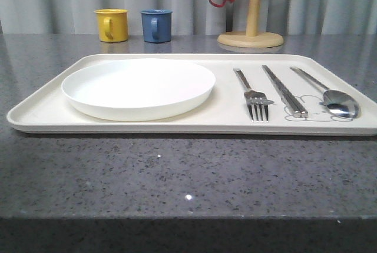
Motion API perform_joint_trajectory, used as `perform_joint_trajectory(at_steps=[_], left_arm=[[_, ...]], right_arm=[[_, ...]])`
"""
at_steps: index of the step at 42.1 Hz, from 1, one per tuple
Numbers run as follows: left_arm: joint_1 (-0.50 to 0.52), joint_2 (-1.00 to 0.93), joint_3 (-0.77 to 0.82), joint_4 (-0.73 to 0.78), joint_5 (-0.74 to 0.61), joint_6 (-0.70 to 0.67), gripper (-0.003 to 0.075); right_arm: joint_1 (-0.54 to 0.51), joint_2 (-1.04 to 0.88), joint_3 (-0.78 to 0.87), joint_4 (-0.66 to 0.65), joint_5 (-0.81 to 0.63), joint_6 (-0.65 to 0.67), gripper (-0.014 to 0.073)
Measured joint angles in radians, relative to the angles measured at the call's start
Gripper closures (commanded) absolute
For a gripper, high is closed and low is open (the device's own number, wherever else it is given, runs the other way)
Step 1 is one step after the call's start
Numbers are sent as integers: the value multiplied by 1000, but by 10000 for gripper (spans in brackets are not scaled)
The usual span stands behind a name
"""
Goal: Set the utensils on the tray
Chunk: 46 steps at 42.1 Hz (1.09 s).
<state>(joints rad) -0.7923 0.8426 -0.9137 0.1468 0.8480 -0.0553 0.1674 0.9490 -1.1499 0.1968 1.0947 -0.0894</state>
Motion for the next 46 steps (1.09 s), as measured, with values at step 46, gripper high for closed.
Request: perform_joint_trajectory(at_steps=[46], left_arm=[[0,0,0,0,0,0,365]], right_arm=[[0,-562,287,-91,27,44,344]])
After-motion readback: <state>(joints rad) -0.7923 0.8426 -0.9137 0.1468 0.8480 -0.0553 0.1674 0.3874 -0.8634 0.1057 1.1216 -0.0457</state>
